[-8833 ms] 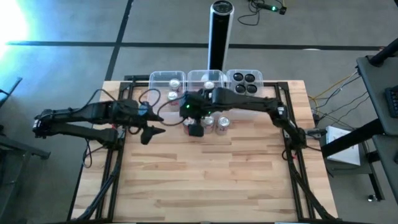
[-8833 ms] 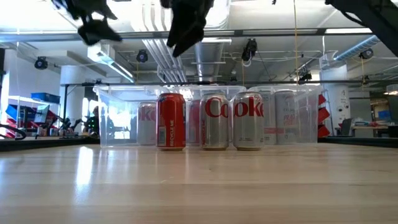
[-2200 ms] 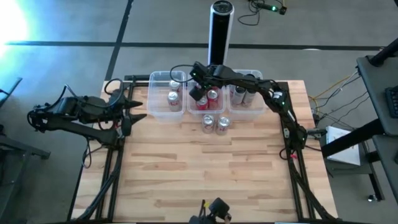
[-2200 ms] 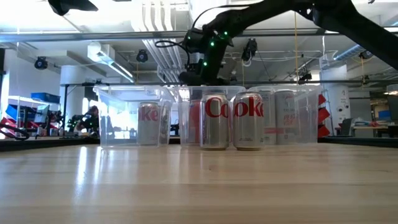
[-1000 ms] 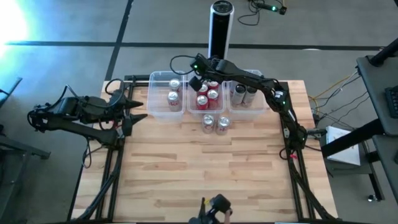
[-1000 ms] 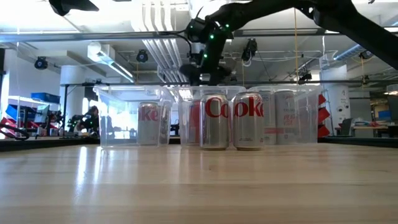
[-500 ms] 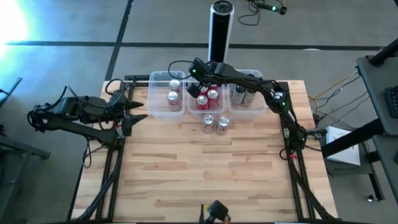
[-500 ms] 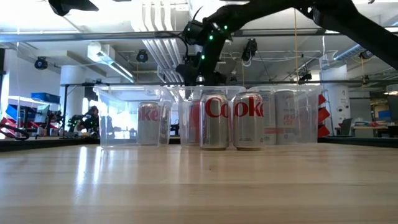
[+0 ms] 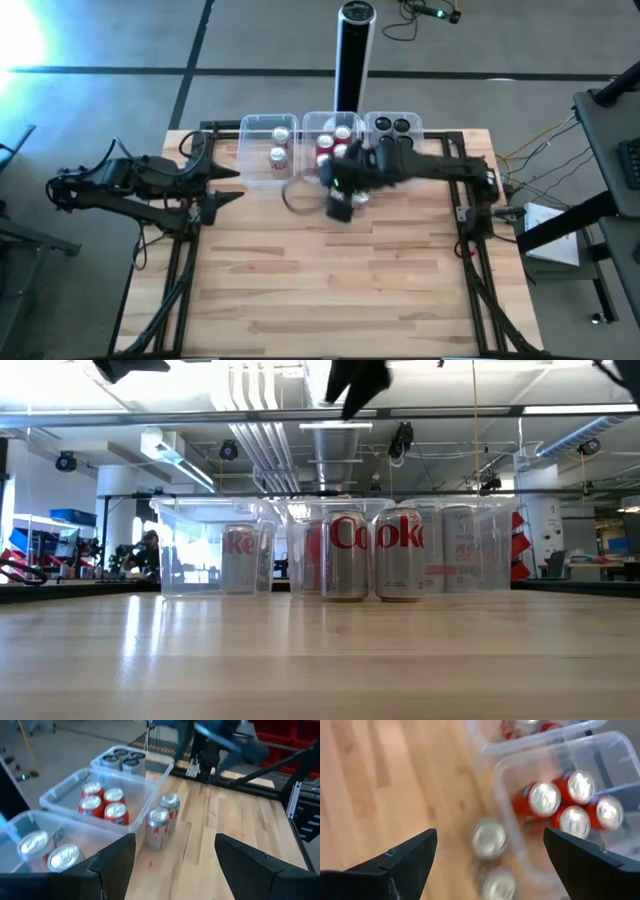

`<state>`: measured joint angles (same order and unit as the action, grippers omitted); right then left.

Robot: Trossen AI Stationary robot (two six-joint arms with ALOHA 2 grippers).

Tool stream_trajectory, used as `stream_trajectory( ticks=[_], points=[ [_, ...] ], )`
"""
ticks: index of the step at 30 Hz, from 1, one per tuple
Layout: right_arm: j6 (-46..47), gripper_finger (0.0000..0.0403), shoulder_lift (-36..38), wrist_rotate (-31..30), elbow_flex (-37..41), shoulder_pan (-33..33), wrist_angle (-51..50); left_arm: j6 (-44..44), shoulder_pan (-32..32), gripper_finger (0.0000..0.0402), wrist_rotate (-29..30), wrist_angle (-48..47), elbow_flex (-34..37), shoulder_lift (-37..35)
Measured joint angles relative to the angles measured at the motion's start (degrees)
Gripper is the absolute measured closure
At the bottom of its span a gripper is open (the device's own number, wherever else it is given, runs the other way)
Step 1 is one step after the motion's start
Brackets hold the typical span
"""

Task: Sort soda cans
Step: Put the right white soda can into the left transparent bin

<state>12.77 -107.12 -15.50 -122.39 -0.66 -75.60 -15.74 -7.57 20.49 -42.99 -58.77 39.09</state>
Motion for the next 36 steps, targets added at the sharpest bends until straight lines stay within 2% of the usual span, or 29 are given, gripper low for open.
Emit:
stream_trajectory(
  ticks=[6,11,16,19,21,31,36],
  points=[
    [7.93,0.0042,4.65,-3.91,13.46,-5.04,-0.27,4.33,0.0,0.0144,0.04,7.0,2.72,0.0],
    [10.04,0.0042,7.9,-4.04,26.57,-4.13,3.03,4.14,0.0,0.0144,0.0,7.42,3.22,0.04],
    [8.66,0.0042,10.38,-4.05,34.22,-1.91,12.22,2.68,0.0,0.0144,-0.04,7.04,3.71,-0.07],
    [6.89,0.0042,10.68,-3.4,36.54,-0.87,16.77,1.46,0.0,0.0144,-0.05,6.97,4.46,-0.13],
    [5.78,0.0042,10.53,-0.73,37.2,-0.17,18.18,0.54,0.0,0.0144,-0.07,6.94,5.23,-0.22],
    [2.2,0.0042,7.81,-1.01,39.17,2.3,19.41,-1.49,0.0,0.0144,-0.09,6.91,6.94,-0.55],
    [2.74,0.0042,8.22,3.36,39.12,2.53,19.42,-1.67,0.0,0.0144,-0.09,6.94,6.94,-0.61]
  ],
)
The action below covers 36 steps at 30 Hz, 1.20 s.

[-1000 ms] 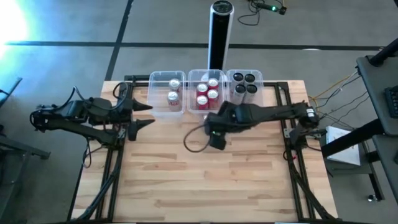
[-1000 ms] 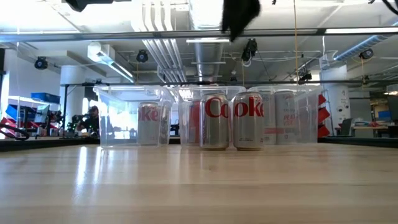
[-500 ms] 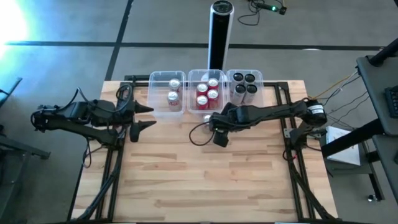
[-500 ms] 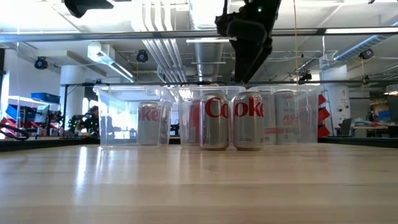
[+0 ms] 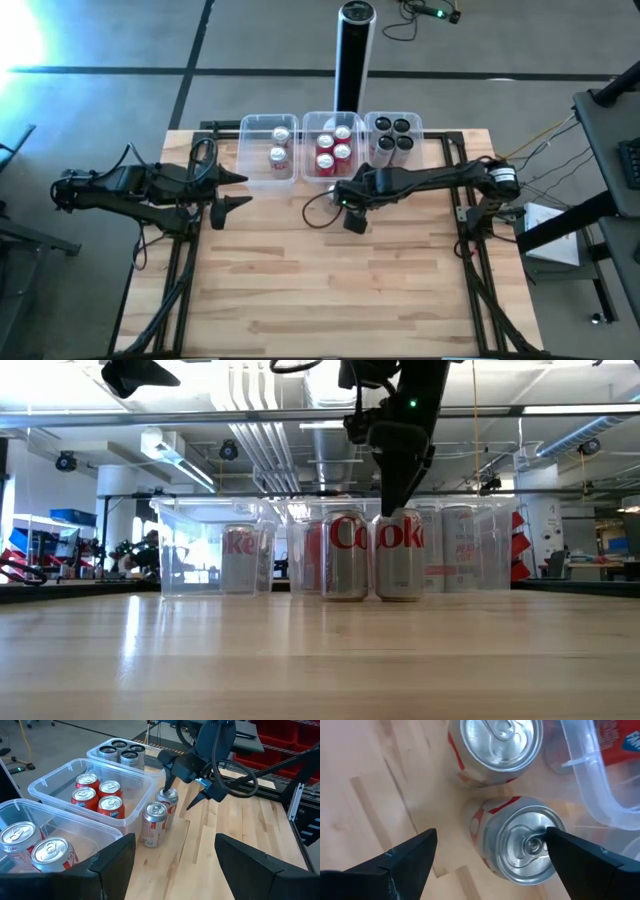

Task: Sort soda cans
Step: Put the right white soda can into the left transparent bin

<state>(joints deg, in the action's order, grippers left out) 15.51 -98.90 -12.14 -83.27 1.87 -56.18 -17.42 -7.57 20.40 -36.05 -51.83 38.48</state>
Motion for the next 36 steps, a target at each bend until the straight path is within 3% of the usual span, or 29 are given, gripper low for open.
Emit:
stream_trajectory(
  ticks=[6,16,21,36],
  points=[
    [1.48,0.0042,1.13,5.34,-0.85,-0.05,-1.38,0.07,0.0,0.0144,0.0,0.0,0.0,0.04],
    [-2.56,0.0042,1.37,-0.21,-2.42,1.22,-0.88,0.36,0.0,0.0144,0.02,0.02,0.0,0.01],
    [-2.0,0.0042,0.33,4.95,-1.66,2.7,-0.44,0.19,0.0,0.0144,0.02,0.02,0.0,0.0],
    [-0.46,0.0042,-4.83,9.36,0.24,3.58,0.48,0.32,-0.02,0.0144,-3.02,0.0,0.0,0.09]
  ],
)
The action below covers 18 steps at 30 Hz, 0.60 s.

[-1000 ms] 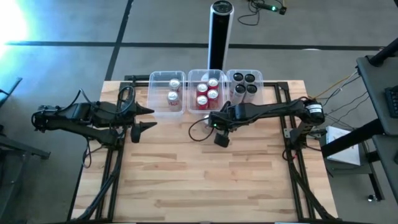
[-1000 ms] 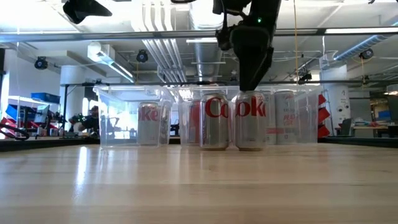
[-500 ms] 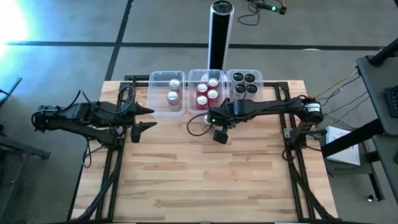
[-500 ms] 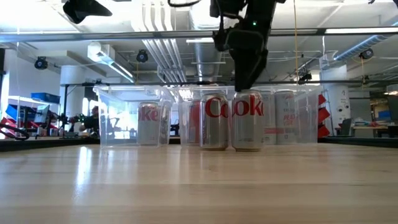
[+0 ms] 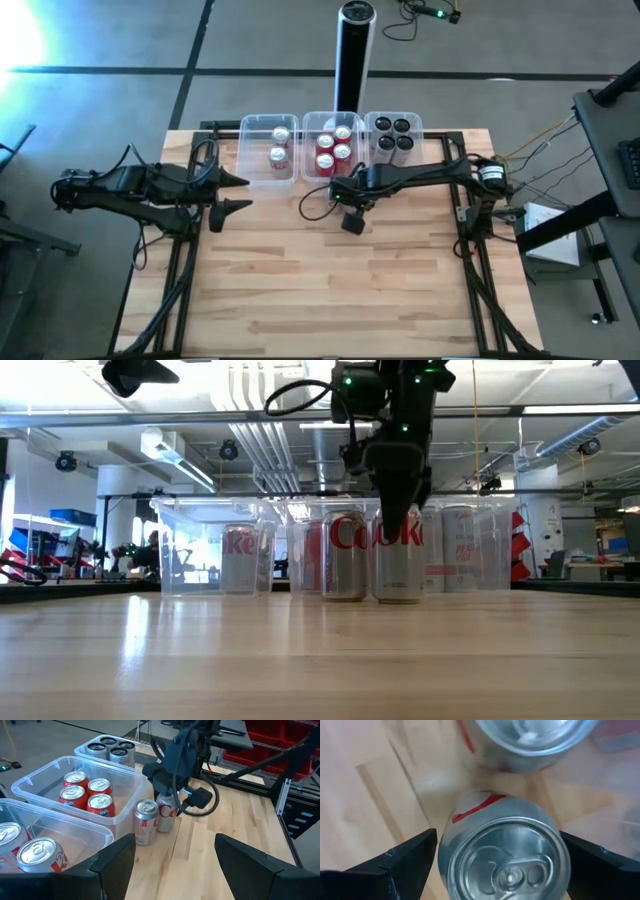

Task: Sort soda cans
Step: Put the right white soda can into the left transparent bin

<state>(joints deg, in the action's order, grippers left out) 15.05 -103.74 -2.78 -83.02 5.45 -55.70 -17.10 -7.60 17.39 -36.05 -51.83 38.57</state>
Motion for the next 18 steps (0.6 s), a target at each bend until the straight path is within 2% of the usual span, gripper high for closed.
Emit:
stream_trajectory(
  ticks=[6,11,14,18],
  points=[
    [0.19,0.0049,-1.08,0.15,-0.09,-0.31,0.47,-0.55,0.02,0.0144,0.0,-0.02,0.0,-0.2],
    [2.15,0.0096,-0.6,1.1,-0.91,-0.26,0.41,-0.85,0.0,0.0144,-1.49,-3.21,0.0,-0.59],
    [3.51,0.0105,-0.64,4.22,-3.83,-0.48,-3.52,-2.15,0.0,0.0144,-1.49,-6.7,0.0,-1.0],
    [4.93,0.0105,-0.64,10.44,-11.2,-2.46,-13.95,-4.48,0.0,0.0144,-1.52,-9.0,0.0,-2.54]
  ],
)
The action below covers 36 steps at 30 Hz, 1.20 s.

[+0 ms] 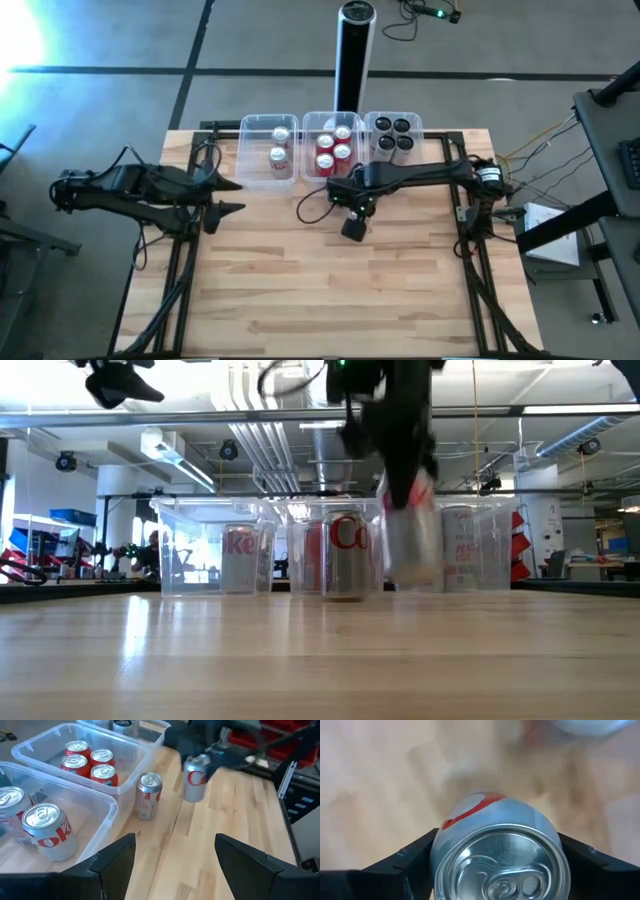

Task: Sort soda cans
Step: Put the right white soda can into the left transparent bin

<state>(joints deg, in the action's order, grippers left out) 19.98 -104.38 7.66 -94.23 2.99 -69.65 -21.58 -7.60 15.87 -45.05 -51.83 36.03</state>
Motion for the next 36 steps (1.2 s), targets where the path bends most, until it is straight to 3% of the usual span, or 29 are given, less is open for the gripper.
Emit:
stream_trajectory(
  ticks=[6,13,20,36],
  points=[
    [-0.29,0.0105,0.02,0.32,-13.88,-2.01,0.76,3.45,0.02,0.0144,-1.49,1.94,0.0,-0.92],
    [-1.99,0.0105,0.21,-6.95,-23.48,-1.82,5.98,6.12,0.09,0.0126,-6.72,9.54,0.0,0.76],
    [-3.07,0.0104,0.22,-7.69,-24.42,-1.86,9.58,5.64,0.13,0.0076,-5.81,14.86,0.02,4.82],
    [-4.44,0.0104,-2.02,-6.63,-22.57,-2.55,16.79,5.86,0.5,0.007,-9.5,21.13,0.02,17.63]
  ],
)
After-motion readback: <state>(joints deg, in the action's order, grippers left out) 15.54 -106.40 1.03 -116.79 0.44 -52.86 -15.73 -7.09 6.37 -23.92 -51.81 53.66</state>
